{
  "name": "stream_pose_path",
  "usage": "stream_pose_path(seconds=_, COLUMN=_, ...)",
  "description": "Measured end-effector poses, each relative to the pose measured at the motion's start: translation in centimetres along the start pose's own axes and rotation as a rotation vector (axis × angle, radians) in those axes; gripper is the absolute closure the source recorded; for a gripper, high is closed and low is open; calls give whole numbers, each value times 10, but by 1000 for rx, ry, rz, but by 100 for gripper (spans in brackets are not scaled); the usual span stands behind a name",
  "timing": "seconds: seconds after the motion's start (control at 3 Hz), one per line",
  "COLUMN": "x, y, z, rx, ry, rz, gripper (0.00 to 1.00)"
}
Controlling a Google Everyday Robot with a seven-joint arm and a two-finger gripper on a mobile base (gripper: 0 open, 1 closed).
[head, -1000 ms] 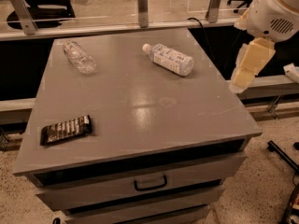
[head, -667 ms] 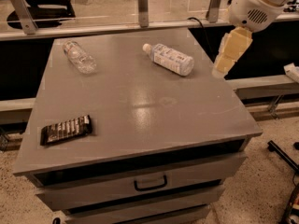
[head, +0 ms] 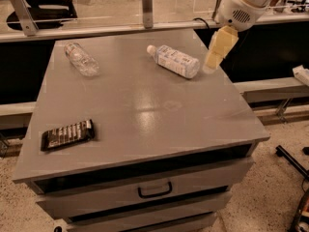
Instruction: Place blue plastic bottle upright
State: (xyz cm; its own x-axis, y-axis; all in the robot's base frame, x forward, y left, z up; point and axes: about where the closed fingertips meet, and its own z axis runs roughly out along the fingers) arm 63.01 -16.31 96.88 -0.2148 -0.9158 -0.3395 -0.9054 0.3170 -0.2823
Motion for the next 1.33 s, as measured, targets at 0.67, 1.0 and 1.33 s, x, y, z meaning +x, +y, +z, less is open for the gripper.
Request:
stream_pose_path(seconds=0.67, x=-57, y=-28, z=36, rx=-6, ry=-75, rz=28, gripper=0)
stream_pose_path(seconds=1.0, x=-76, y=-45, z=65, rx=-5, ry=-80, rz=75, gripper=0)
stream_pose_path(seconds=1.33, x=-89, y=-54, z=91, rx=-16, ry=-67, rz=121, gripper=0)
